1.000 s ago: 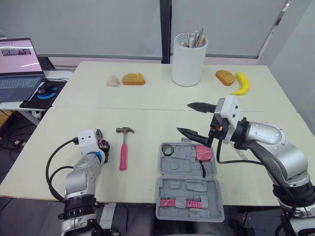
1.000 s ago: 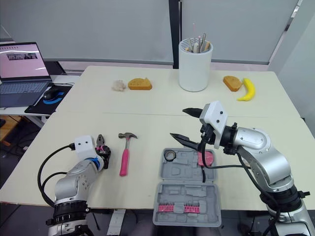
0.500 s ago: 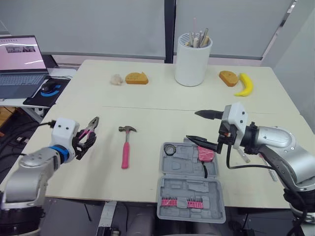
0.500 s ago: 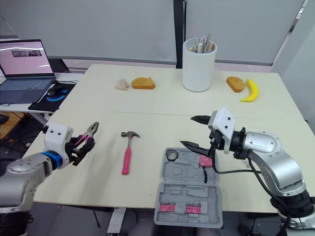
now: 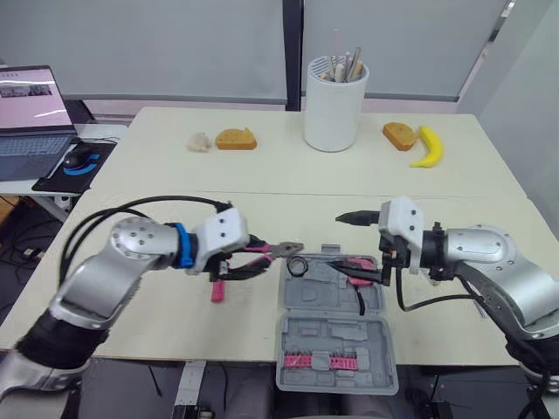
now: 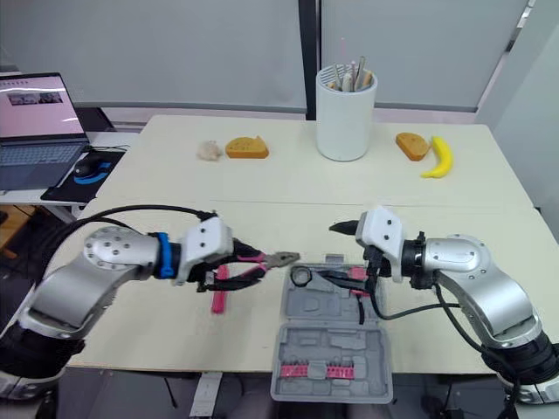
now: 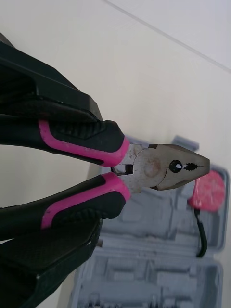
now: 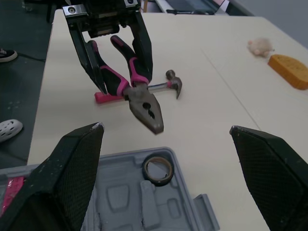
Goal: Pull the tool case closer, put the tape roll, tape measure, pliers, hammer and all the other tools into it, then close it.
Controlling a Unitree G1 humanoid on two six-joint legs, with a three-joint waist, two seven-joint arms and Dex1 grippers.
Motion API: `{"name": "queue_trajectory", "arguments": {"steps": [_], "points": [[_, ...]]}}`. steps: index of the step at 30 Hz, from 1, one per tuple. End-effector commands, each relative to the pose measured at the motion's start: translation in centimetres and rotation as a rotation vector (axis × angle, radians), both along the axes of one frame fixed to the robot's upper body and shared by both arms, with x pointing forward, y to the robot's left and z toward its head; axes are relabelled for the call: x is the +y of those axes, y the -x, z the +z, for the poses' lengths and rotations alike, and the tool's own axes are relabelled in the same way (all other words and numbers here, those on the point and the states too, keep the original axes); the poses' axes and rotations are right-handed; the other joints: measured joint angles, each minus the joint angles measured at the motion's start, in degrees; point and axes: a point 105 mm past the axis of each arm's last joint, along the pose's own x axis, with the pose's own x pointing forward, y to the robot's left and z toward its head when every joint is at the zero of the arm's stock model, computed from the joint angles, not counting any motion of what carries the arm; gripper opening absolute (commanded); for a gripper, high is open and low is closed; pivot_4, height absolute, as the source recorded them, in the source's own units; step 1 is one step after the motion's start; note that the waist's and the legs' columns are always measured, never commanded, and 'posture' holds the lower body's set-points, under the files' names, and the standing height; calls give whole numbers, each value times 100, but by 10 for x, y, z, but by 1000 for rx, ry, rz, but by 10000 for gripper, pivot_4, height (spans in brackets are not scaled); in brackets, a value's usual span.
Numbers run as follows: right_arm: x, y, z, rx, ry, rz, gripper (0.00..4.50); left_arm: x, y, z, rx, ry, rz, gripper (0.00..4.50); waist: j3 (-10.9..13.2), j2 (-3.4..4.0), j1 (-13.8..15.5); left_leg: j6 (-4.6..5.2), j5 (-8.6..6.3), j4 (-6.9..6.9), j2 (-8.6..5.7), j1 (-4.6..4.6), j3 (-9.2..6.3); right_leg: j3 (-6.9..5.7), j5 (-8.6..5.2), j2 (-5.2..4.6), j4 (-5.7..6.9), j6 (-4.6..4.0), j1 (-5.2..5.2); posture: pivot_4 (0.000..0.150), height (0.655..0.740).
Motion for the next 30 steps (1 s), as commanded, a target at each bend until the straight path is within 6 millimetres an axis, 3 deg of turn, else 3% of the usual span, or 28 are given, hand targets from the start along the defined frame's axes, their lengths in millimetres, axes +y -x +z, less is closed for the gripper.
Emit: {"name": "queue_trajectory", "arguments": {"steps": [1, 8, 15, 26, 30], "points": [[12, 3, 1, -66, 64, 46, 45000, -20, -10, 7, -73, -26, -80, 26053, 1, -1, 2, 0, 0, 2, 1, 0, -4, -3, 0, 2, 1, 0, 2, 1500, 7400], [21, -6, -11, -80, 134, 43, 45000, -46, -11, 7, -69, -2, -158, 26053, 2, -2, -32, 0, 1, 7, 0, 1, -6, -2, 1, 6, 5, 3, 2, 1500, 7400], [26, -15, -19, -102, 197, 50, 45000, -50, -5, 7, -38, 14, -185, 26053, 2, -3, -104, 0, 2, 10, 0, 2, -10, -3, 1, 7, 8, 3, 4, 1500, 7400], [22, -10, -30, -86, 271, 104, 45000, -48, -4, 6, -38, 14, -178, 26053, 2, -2, -109, 0, 2, 12, -1, 2, -11, -3, 1, 8, 9, 3, 4, 1500, 7400], [27, -12, -24, -84, 230, 100, 45000, -48, -5, 6, -39, 14, -177, 26053, 2, -3, -109, 0, 2, 13, 0, 2, -11, -3, 1, 8, 10, 3, 4, 1500, 7400]]}}
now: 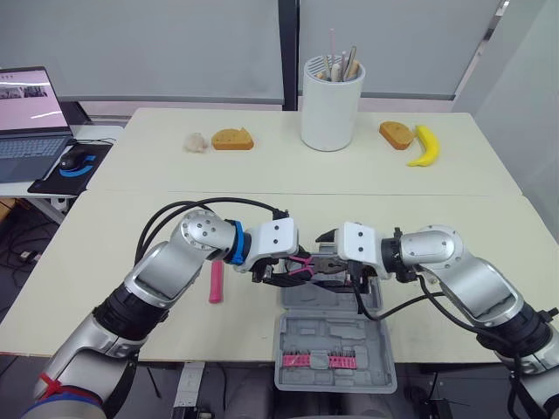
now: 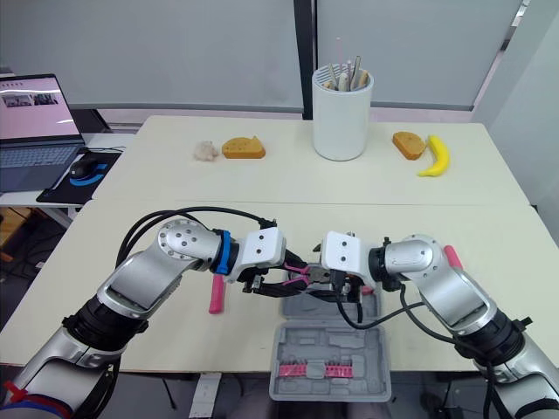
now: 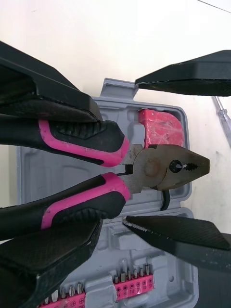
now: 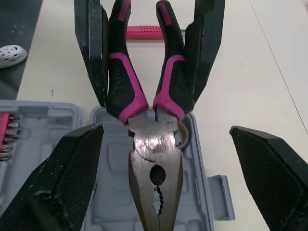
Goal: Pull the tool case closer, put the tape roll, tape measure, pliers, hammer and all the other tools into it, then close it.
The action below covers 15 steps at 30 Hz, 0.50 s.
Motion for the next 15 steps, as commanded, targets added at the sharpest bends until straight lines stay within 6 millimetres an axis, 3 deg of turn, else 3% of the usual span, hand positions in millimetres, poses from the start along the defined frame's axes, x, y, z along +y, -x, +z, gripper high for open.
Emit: {"name": "queue_trajectory", "arguments": {"steps": [1, 4, 8, 15], "points": [[8, 1, 13, -31, -46, 25, 45000, -3, 2, 12, -42, 26, -23, 26053, 0, 0, -1, 0, 0, 0, 0, 0, 0, 0, 0, 0, 1, 0, -1, 1500, 7400], [8, 0, 14, -37, -41, 29, 39029, -4, 2, 12, -42, 27, -24, 26053, 0, 0, -6, 0, 0, 0, 0, 0, 0, 0, 0, 0, 1, 0, 0, 1500, 7400], [8, 2, 15, -29, -40, 44, 25803, -3, 2, 11, -51, 16, -28, 26053, 0, 0, -5, 0, 0, 1, 0, 0, 0, 0, 0, 1, 1, 0, 0, 1500, 7400], [7, 3, 16, -27, -31, 51, 12668, -4, 6, 12, -38, 30, -38, 26053, 0, 0, -5, -1, 0, 1, 0, 0, -1, 0, 0, 1, 2, 0, 0, 1500, 7400]]}}
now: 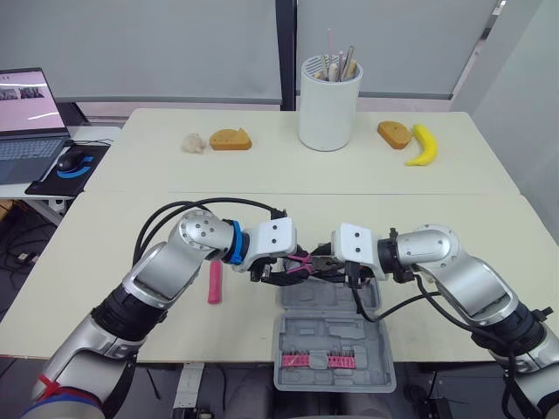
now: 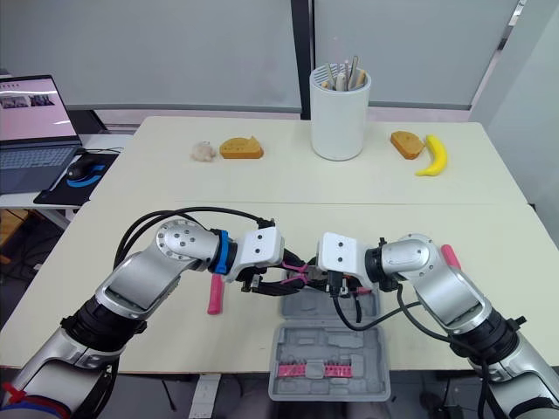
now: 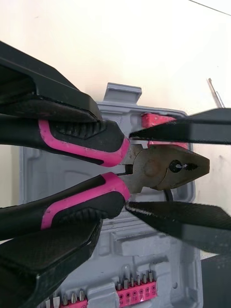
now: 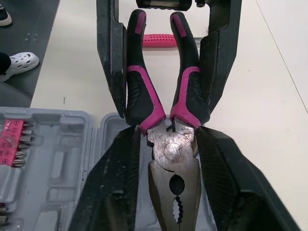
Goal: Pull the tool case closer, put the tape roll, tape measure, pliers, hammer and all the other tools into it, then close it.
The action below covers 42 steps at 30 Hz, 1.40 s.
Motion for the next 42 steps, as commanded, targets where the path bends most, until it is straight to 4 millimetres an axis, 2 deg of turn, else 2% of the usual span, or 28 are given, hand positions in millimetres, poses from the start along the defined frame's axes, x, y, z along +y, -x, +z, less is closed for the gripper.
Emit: {"name": "queue_trajectory", "arguments": {"steps": [1, 11, 13, 17, 34, 37, 41, 42], "points": [[1, -1, 14, -50, -19, 14, 12670, -7, 6, 14, -38, 40, -51, 26053, 0, 0, 1, 0, 0, 0, 0, 0, 0, 0, 0, 0, 0, 0, 0, 1500, 7400], [0, -2, 17, -61, -15, 10, 12670, -5, 6, 13, -39, 36, -55, 26053, 0, 0, 0, 0, 0, 1, 0, 0, 1, 1, 0, 0, 1, 0, 0, 1500, 7400], [1, -2, 17, -54, -18, 9, 19782, -4, 5, 13, -42, 35, -52, 26053, 0, 0, 0, 0, 0, 1, 0, 0, 0, 1, 0, 0, 1, 0, 0, 1500, 7400], [-2, -2, 12, -67, 16, 8, 28186, -4, 5, 13, -43, 36, -52, 26053, 0, 0, 0, 0, 0, 1, 0, 1, 1, 0, 0, 0, 1, 0, 0, 1500, 7400], [-2, 0, -4, -49, 50, 24, 28186, -6, 2, 15, -45, 42, -51, 26053, 0, 0, -3, -1, 0, 3, 0, 1, 1, 1, 0, 0, 3, 0, 0, 1500, 7400], [0, -1, -3, -55, 37, 25, 23206, -6, 2, 14, -45, 40, -53, 26053, 0, 0, -4, 0, 0, 3, 0, 0, 1, 1, 0, 0, 3, 0, 0, 1500, 7400], [1, -2, -2, -58, 28, 27, 13428, -7, 3, 14, -39, 41, -56, 26053, 0, 0, -4, -1, 1, 3, 0, 1, 1, 0, 0, 0, 4, 0, 1, 1500, 7400], [1, -1, -2, -50, 20, 26, 12364, -6, 3, 13, -41, 32, -57, 26053, 0, 0, -4, -1, 1, 3, 0, 1, 2, 1, 0, 0, 4, 0, 1, 1500, 7400]]}}
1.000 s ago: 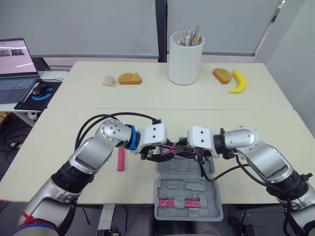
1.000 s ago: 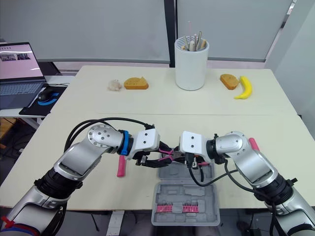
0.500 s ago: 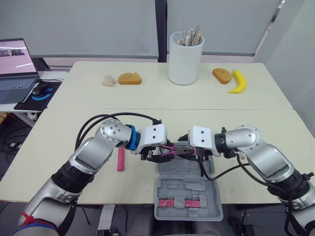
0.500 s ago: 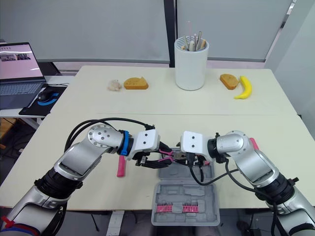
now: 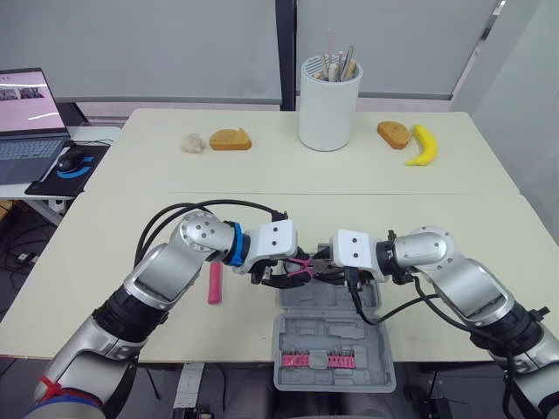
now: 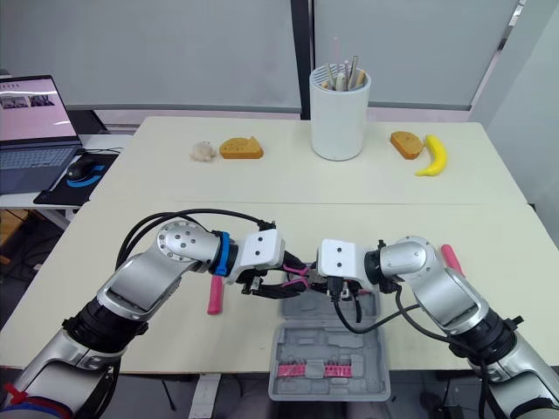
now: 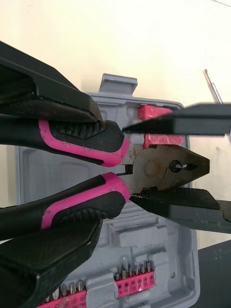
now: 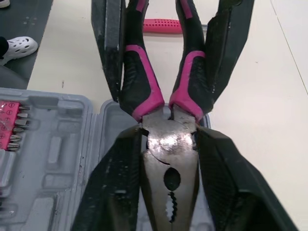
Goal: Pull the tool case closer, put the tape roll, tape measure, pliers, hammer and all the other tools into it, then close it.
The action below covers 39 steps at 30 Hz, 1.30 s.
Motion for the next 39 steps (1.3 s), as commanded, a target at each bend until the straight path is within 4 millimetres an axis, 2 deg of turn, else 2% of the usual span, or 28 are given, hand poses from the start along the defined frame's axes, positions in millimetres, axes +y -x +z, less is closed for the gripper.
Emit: {"name": "queue_trajectory", "arguments": {"steps": [1, 8, 10, 14, 18, 21, 30, 39], "points": [[1, 1, 8, -29, -31, 15, 12357, -3, 2, 11, -47, 18, -37, 26053, 0, 0, 0, 0, 0, 0, 0, 0, 0, 0, 0, 0, 0, 0, 0, 1500, 7400], [-6, 1, 10, -24, -23, 2, 12358, -6, 1, 15, -62, 79, -24, 26053, 0, 0, 1, 0, 0, 0, 0, 0, 0, 0, 0, 0, 0, 0, 0, 1500, 7400], [-11, 1, 11, -21, -15, -11, 12358, -5, 2, 18, -44, 129, -8, 33664, 0, 0, 2, 0, 0, 1, 0, 0, 0, 0, 0, 0, 0, 0, 1, 1500, 7400], [-24, 8, 8, 3, 40, -20, 12358, 18, 8, 22, -25, 179, -9, 44996, -1, 0, -15, 0, 0, 2, 1, 0, 0, 1, 0, -1, 1, 0, -1, 1500, 7400], [-32, 12, 1, 32, 109, -28, 12358, 41, 20, 28, -6, 205, -43, 45000, -1, 2, -27, 0, 0, 0, 7, 4, 0, 2, 0, 1, 1, -1, -2, 1500, 7400], [-33, 15, -5, 44, 149, -30, 12358, 50, 30, 31, -5, 255, -63, 45000, -2, 2, -3, 1, -1, 0, 6, 4, 0, 0, 0, -1, -3, -1, 0, 1500, 7400], [-43, 10, -24, 28, 274, -59, 12358, 76, 46, 16, -36, 211, -59, 45000, -2, 3, 1, 1, -1, 0, 4, 4, 0, 0, 0, -5, -4, -1, 0, 1500, 7400], [-44, 2, -36, 35, 316, -84, 12358, 77, 41, 18, -76, 249, -20, 45000, -2, 4, 1, 1, -1, -2, 4, 5, 2, 1, 0, -4, -3, -1, -1, 1500, 7400]]}}
